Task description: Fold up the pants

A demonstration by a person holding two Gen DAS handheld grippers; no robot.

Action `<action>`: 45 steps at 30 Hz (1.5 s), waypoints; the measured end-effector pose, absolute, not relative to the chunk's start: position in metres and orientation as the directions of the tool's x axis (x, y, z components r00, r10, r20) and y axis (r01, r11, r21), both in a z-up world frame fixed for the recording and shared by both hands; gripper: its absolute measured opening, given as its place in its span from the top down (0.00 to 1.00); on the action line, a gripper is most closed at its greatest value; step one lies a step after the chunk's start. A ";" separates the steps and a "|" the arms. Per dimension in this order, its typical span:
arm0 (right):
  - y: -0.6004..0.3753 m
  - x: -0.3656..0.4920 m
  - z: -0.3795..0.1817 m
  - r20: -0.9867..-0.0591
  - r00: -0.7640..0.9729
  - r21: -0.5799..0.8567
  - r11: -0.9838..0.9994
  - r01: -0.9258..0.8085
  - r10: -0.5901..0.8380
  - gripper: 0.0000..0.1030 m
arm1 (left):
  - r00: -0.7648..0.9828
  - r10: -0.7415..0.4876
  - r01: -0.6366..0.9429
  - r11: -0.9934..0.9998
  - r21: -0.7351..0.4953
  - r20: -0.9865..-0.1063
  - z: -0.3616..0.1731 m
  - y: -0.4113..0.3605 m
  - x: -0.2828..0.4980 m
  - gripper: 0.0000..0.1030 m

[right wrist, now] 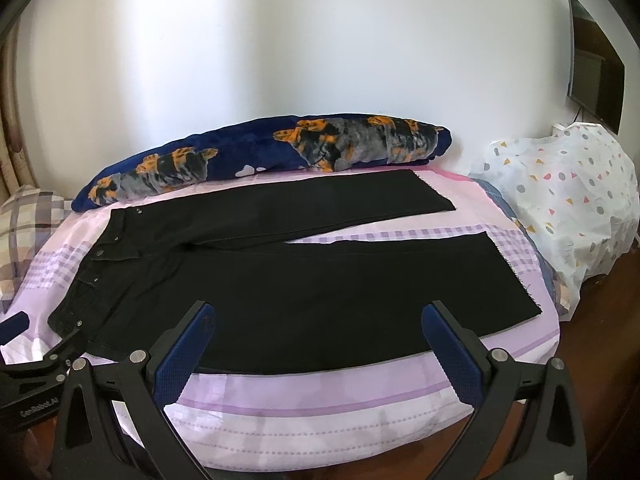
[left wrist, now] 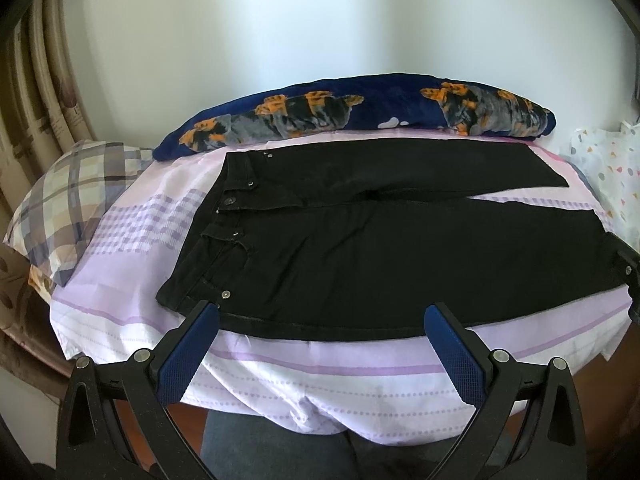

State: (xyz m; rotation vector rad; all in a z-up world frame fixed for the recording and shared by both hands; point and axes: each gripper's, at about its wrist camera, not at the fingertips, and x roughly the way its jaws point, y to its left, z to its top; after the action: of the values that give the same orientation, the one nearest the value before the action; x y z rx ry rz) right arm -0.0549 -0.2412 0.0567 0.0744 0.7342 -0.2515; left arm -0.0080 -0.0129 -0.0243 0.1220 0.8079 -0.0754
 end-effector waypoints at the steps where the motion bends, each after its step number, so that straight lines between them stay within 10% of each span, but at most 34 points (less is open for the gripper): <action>1: -0.241 -0.054 0.056 -0.673 0.712 -0.024 0.967 0.252 -0.202 0.00 | 0.688 -0.020 0.114 0.990 0.081 -0.726 -0.025 -0.013 -0.008 0.01; 45: -0.244 -0.054 0.044 -0.684 0.702 -0.013 0.965 0.260 -0.198 0.00 | 0.678 -0.085 0.183 0.981 0.056 -0.730 -0.035 -0.026 -0.009 0.01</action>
State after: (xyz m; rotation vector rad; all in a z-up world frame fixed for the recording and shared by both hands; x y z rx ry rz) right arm -0.0540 -0.2440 0.0442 0.0869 0.7500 -0.2554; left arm -0.0088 -0.0255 -0.0352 0.1279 0.8117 -0.1514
